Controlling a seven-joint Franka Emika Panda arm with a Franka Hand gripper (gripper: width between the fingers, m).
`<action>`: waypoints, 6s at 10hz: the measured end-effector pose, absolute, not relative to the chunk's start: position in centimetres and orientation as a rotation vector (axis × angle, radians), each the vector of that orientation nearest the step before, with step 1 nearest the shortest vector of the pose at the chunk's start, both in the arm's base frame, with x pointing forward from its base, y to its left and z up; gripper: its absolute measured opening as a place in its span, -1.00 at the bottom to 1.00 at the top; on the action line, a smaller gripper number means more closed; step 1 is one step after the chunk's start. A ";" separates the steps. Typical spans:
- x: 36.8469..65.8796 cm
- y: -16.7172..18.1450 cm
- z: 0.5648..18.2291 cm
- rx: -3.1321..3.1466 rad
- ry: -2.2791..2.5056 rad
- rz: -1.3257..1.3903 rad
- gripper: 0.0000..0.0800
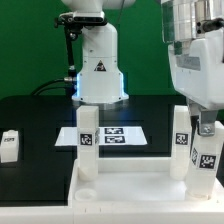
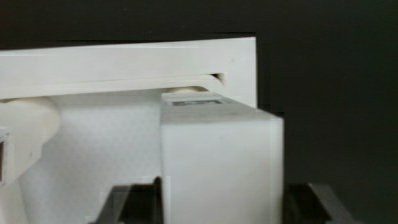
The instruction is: Assemble desk
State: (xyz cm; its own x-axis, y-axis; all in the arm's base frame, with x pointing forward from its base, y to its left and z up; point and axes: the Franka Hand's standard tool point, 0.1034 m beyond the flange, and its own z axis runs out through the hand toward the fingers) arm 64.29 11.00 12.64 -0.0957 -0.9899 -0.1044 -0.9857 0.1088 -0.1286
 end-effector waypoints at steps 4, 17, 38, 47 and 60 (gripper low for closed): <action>64.6 11.3 12.7 -2.279 1.912 -0.113 -0.26; 64.7 10.3 12.1 -2.725 1.273 -0.246 -0.28; 64.3 11.8 11.4 -2.857 1.044 -0.200 0.62; 63.6 11.5 11.2 -2.034 2.153 -0.081 -0.26; 63.5 12.1 11.4 -3.039 0.534 -0.207 0.62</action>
Offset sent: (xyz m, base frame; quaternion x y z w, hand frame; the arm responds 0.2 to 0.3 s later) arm -0.0024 0.0086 0.0018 0.0127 0.0188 -0.3115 0.9500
